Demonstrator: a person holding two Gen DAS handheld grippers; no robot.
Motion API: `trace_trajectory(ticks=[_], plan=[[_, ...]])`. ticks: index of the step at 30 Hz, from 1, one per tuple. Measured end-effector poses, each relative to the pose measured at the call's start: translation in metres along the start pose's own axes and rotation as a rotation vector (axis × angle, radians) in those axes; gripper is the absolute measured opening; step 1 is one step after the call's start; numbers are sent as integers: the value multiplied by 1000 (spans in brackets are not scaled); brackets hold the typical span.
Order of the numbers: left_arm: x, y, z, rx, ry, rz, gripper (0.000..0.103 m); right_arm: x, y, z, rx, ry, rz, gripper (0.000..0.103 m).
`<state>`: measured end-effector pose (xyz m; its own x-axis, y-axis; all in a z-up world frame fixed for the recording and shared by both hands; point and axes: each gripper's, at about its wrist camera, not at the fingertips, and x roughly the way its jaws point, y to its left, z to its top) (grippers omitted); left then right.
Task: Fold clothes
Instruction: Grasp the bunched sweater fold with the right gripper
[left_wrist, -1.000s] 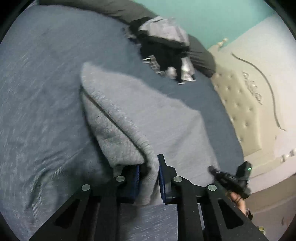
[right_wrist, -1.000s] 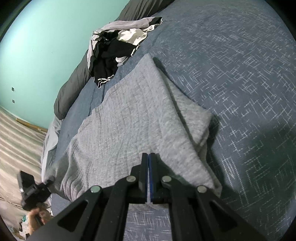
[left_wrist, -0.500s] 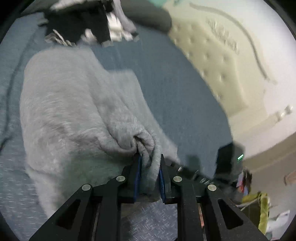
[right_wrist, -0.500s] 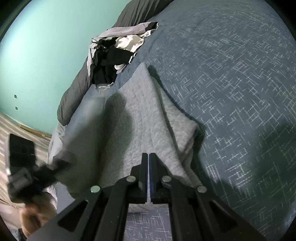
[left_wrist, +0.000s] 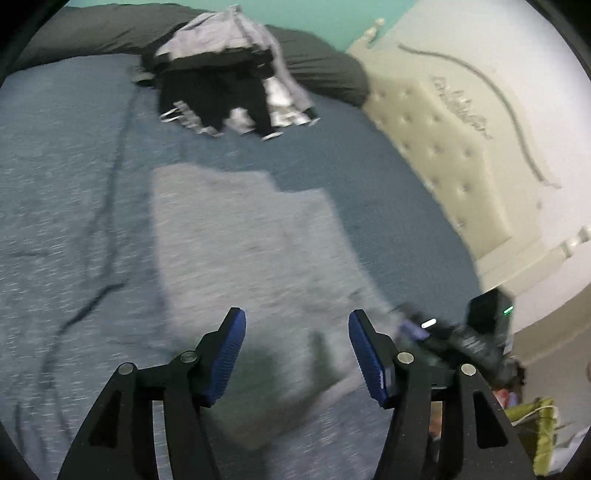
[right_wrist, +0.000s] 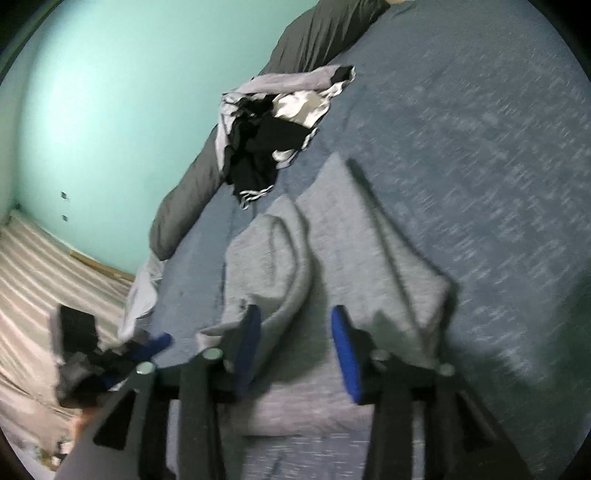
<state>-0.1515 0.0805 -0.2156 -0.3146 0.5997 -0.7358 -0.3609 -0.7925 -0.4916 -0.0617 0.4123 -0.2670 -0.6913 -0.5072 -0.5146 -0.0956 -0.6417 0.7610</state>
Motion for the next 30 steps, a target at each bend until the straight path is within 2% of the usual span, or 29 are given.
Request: trace_trajectory(ticks=[7, 11, 14, 15, 17, 19, 22, 26, 30], plan=[[16, 10, -27, 33, 82, 31, 62, 23, 29, 3, -46, 72, 86, 59], [25, 11, -33, 23, 92, 19, 62, 48, 41, 0, -110, 135, 9, 61], [27, 11, -34, 19, 95, 16, 62, 67, 32, -4, -98, 167, -27, 61], [28, 10, -34, 20, 98, 16, 62, 71, 30, -4, -100, 170, -36, 58], [29, 8, -35, 27, 103, 23, 62, 74, 27, -5, -111, 168, -54, 28], [30, 6, -35, 33, 109, 27, 62, 72, 30, -3, -138, 153, -59, 18], [31, 1, -36, 49, 119, 38, 62, 59, 40, 2, -196, 109, -55, 13], [31, -11, -36, 83, 129, 27, 62, 19, 66, 13, -313, -2, -39, 12], [39, -32, -37, 137, 151, 27, 62, -10, 51, 17, -284, -47, -63, 12]])
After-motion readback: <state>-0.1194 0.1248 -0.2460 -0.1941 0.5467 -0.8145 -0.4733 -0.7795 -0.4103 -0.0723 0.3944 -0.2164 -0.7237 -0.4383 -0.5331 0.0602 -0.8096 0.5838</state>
